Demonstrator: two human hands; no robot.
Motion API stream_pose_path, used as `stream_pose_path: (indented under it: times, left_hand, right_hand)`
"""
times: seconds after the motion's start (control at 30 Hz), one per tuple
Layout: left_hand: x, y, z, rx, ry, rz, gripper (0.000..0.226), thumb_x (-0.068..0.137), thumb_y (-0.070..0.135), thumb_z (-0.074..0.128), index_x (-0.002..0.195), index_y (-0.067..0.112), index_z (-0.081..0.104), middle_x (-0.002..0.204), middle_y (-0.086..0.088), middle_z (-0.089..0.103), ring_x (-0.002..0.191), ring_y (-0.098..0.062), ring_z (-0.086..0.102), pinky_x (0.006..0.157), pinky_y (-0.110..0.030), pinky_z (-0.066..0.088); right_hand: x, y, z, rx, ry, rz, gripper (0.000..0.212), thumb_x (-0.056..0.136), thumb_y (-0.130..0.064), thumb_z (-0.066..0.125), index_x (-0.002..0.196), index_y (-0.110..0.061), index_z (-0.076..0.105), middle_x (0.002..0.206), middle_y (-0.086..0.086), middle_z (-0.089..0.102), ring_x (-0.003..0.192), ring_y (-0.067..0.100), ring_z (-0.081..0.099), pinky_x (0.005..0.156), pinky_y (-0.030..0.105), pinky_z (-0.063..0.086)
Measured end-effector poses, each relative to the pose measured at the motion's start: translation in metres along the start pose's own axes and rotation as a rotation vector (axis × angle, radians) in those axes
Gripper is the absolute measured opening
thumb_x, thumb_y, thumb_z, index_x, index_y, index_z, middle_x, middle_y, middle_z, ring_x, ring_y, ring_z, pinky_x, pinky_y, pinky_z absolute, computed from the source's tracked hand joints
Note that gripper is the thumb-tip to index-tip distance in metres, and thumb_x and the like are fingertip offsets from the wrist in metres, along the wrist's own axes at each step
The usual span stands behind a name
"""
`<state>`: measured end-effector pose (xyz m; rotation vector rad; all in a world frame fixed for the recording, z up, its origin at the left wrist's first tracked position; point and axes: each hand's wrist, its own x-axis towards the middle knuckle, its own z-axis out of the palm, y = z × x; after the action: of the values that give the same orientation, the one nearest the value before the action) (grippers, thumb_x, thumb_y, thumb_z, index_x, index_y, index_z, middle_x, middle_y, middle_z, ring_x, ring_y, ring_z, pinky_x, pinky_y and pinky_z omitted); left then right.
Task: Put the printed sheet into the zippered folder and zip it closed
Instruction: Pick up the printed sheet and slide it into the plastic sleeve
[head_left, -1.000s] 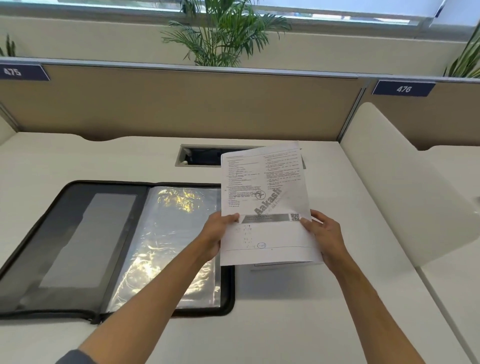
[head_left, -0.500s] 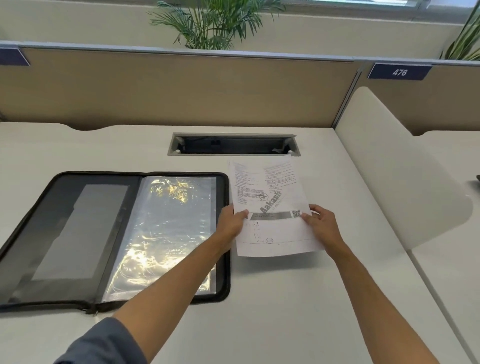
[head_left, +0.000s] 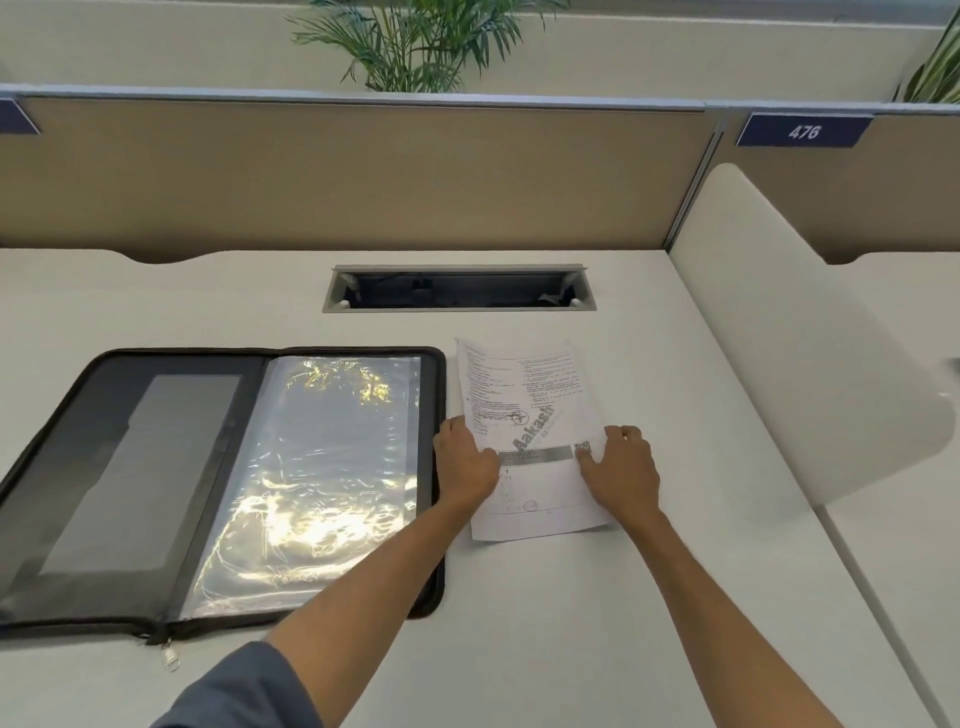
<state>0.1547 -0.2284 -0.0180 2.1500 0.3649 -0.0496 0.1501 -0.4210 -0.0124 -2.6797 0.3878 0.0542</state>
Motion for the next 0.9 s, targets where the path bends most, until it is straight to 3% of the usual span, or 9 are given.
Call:
stream_pose_path:
  times: [0.1, 0.2, 0.33, 0.47, 0.57, 0.67, 0.7, 0.8, 0.9]
  left_hand:
    - [-0.002, 0.008, 0.004, -0.091, 0.029, -0.069, 0.053, 0.077, -0.002, 0.059, 0.128, 0.008, 0.048, 0.127, -0.011, 0.047, 0.117, -0.028, 0.045, 0.098, -0.039, 0.047]
    - [-0.004, 0.018, 0.01, -0.124, 0.041, -0.129, 0.058, 0.075, -0.001, 0.061, 0.13, 0.008, 0.045, 0.133, -0.011, 0.041, 0.12, -0.028, 0.041, 0.098, -0.047, 0.047]
    - [-0.004, 0.027, 0.013, -0.223, 0.037, -0.18, 0.057, 0.078, 0.001, 0.061, 0.132, 0.008, 0.043, 0.138, -0.012, 0.034, 0.12, -0.031, 0.042, 0.095, -0.047, 0.05]
    - [0.001, 0.029, 0.005, -0.48, 0.046, -0.288, 0.068, 0.083, -0.002, 0.055, 0.144, 0.015, 0.03, 0.13, -0.008, 0.051, 0.101, -0.023, 0.057, 0.07, -0.032, 0.055]
    - [0.01, 0.025, -0.009, -0.59, -0.005, -0.437, 0.082, 0.082, -0.002, 0.062, 0.15, 0.013, 0.018, 0.129, -0.01, 0.054, 0.105, -0.028, 0.059, 0.075, -0.041, 0.057]
    - [0.019, 0.02, -0.019, -0.513, -0.189, -0.412, 0.05, 0.085, 0.001, 0.065, 0.133, 0.002, 0.049, 0.118, -0.01, 0.064, 0.094, -0.026, 0.065, 0.067, -0.034, 0.057]
    - [0.02, 0.02, -0.021, -0.472, -0.265, -0.383, 0.04, 0.087, 0.002, 0.063, 0.126, 0.002, 0.056, 0.116, -0.01, 0.067, 0.094, -0.025, 0.066, 0.071, -0.035, 0.057]
    - [0.022, 0.02, -0.026, -0.397, -0.342, -0.28, 0.028, 0.09, 0.001, 0.06, 0.117, 0.005, 0.063, 0.116, -0.011, 0.068, 0.103, -0.029, 0.065, 0.092, -0.043, 0.054]
    - [0.022, 0.025, -0.036, -0.428, -0.326, -0.181, 0.025, 0.091, 0.006, 0.06, 0.116, 0.004, 0.063, 0.113, -0.01, 0.07, 0.101, -0.028, 0.067, 0.093, -0.048, 0.054]
  right_hand:
    - [0.002, -0.005, 0.0, -0.022, -0.004, 0.009, 0.049, 0.09, -0.035, 0.061, 0.126, -0.003, 0.051, 0.126, 0.016, 0.049, 0.114, 0.034, 0.05, 0.08, 0.038, 0.046]
    - [0.005, -0.008, -0.001, 0.011, -0.037, 0.043, 0.047, 0.089, -0.031, 0.063, 0.125, -0.004, 0.049, 0.123, 0.017, 0.049, 0.104, 0.038, 0.056, 0.078, 0.037, 0.046]
    - [0.009, -0.011, -0.003, 0.027, -0.066, 0.082, 0.052, 0.088, -0.032, 0.065, 0.128, -0.005, 0.046, 0.122, 0.019, 0.052, 0.105, 0.04, 0.058, 0.082, 0.038, 0.047]
    - [0.012, -0.009, -0.005, 0.052, -0.073, 0.104, 0.054, 0.085, -0.034, 0.068, 0.128, -0.009, 0.046, 0.122, 0.014, 0.056, 0.108, 0.036, 0.058, 0.084, 0.039, 0.048]
    - [0.016, -0.004, -0.007, 0.137, -0.104, 0.129, 0.063, 0.08, -0.036, 0.073, 0.131, -0.011, 0.045, 0.125, 0.011, 0.056, 0.112, 0.033, 0.057, 0.085, 0.038, 0.046]
    - [0.02, 0.004, -0.01, 0.289, -0.152, 0.157, 0.055, 0.073, -0.029, 0.08, 0.119, -0.01, 0.055, 0.117, 0.005, 0.063, 0.1, 0.025, 0.061, 0.077, 0.032, 0.047]
    - [0.022, 0.006, -0.01, 0.351, -0.167, 0.172, 0.048, 0.071, -0.024, 0.081, 0.112, -0.01, 0.059, 0.111, 0.004, 0.066, 0.094, 0.023, 0.063, 0.076, 0.032, 0.049]
    - [0.024, 0.009, -0.013, 0.545, -0.2, 0.218, 0.033, 0.068, -0.017, 0.08, 0.096, -0.01, 0.064, 0.098, 0.003, 0.07, 0.092, 0.023, 0.066, 0.079, 0.036, 0.054]
    - [0.028, 0.007, -0.022, 0.802, -0.251, 0.247, 0.036, 0.072, -0.014, 0.079, 0.103, -0.005, 0.064, 0.101, 0.008, 0.072, 0.09, 0.024, 0.068, 0.073, 0.034, 0.055]
